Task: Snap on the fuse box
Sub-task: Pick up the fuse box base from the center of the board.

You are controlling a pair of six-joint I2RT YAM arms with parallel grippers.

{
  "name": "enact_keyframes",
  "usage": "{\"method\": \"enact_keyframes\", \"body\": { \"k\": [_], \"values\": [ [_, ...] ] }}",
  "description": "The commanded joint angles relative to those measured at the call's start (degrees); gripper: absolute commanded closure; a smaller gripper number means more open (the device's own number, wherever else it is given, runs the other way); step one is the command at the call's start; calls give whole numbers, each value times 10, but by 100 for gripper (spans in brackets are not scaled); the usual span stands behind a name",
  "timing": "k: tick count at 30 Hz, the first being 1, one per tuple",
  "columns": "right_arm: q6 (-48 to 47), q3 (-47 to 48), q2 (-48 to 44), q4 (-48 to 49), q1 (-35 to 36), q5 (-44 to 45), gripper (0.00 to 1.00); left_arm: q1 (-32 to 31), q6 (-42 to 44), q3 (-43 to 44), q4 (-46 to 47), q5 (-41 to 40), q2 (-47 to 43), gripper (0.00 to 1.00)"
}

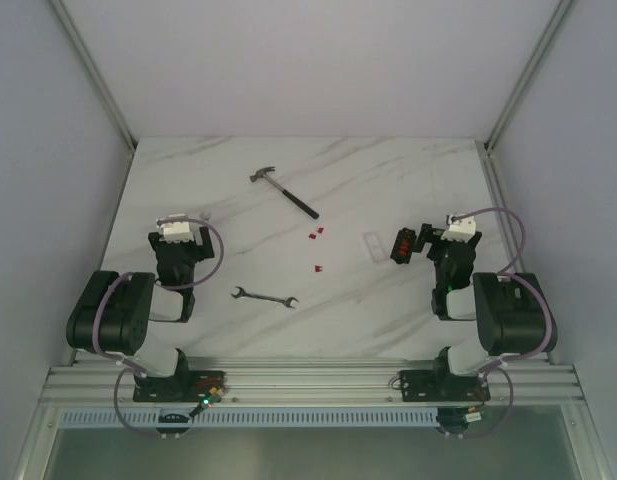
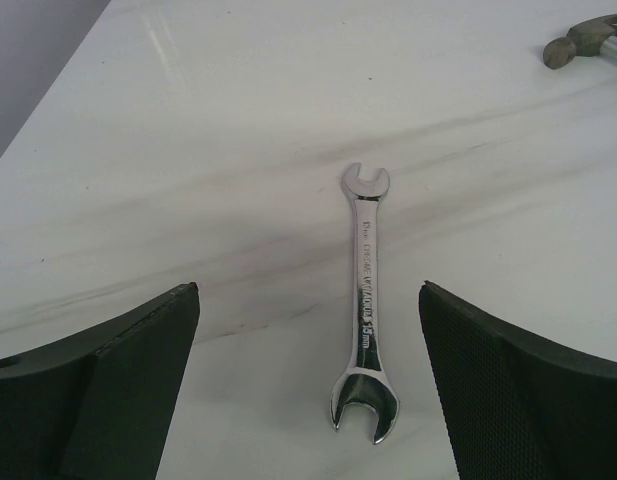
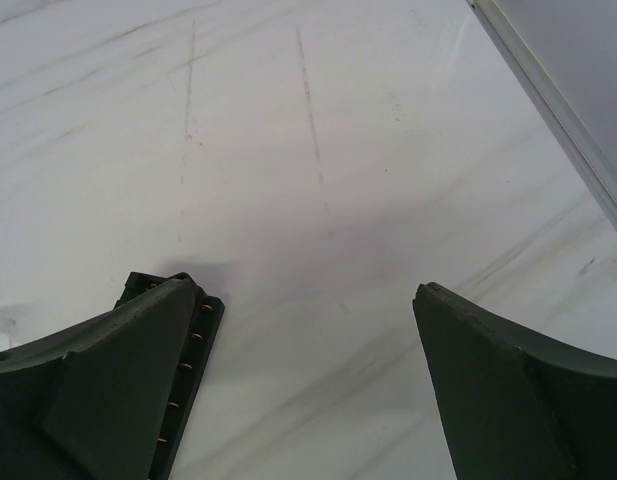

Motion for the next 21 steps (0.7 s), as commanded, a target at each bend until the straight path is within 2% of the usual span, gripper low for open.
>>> {"method": "enact_keyframes", "body": {
  "k": [1, 11, 15, 18, 21],
  "values": [
    [2, 6, -2, 20, -2, -4, 0, 1, 7, 9, 24, 8, 2, 0],
    [1, 7, -7, 11, -2, -5, 0, 1, 6, 14, 15, 8, -5, 0],
    [12, 71, -62, -158, 4, 15, 0, 1, -8, 71, -133, -10, -57, 0],
    [54, 89, -102, -236, 13, 21, 0, 0, -21, 84, -187, -25, -99, 0],
    [90, 147, -119, -358, 30, 32, 0, 0, -78, 95, -246, -47, -145, 0]
  ]
}}
